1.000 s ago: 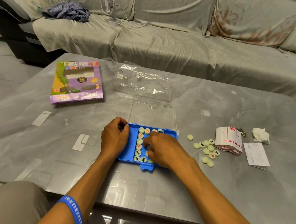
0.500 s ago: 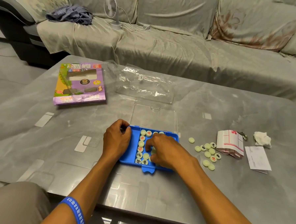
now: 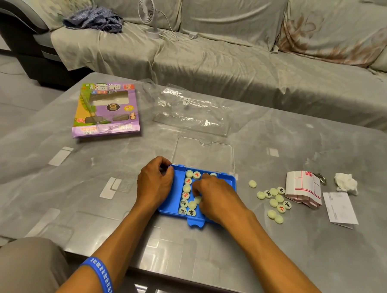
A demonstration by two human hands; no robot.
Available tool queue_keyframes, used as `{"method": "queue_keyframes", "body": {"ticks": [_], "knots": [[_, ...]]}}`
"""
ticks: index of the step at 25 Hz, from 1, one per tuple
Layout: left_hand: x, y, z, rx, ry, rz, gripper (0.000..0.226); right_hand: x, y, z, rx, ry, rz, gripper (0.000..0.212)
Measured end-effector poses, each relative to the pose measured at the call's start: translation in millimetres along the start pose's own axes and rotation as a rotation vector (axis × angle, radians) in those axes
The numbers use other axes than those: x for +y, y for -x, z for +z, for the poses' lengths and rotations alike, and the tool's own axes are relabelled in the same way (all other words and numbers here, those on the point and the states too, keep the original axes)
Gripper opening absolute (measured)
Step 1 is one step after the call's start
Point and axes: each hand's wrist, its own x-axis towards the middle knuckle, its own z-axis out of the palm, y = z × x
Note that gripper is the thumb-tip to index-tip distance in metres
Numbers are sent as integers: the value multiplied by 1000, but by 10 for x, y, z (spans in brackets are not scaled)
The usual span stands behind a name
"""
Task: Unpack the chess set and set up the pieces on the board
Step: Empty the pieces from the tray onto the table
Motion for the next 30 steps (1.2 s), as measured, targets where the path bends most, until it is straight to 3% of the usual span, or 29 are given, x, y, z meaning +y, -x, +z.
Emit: {"method": "queue_keyframes", "body": {"ticks": [9,12,15,18,21,23,25,27,30], "knots": [[-4,-2,-15,7,9,11,10,83,-87,9,85,-187,79,17],[-13,-18,-16,16,12,9,11,221,57,-172,240,-368,94,19],[-18,-32,-12,20,9,9,11,787,380,-361,459,-485,297,15],[-10,-11,-1,16,11,3,10,1349,708,-253,397,-451,554,20],[7,8,13,12,15,-2,10,1430,778,-107,301,-270,611,15],[20,11,14,11,17,-3,10,1237,687,-135,404,-170,473,20],[23,6,7,8,22,-9,11,830,524,-178,389,-226,158,28],[25,20,0,5,24,-13,11,379,344,-130,208,-239,-110,33],[24,26,-1,15,34,1,9,47,118,-22,-24,-60,-259,33]]}}
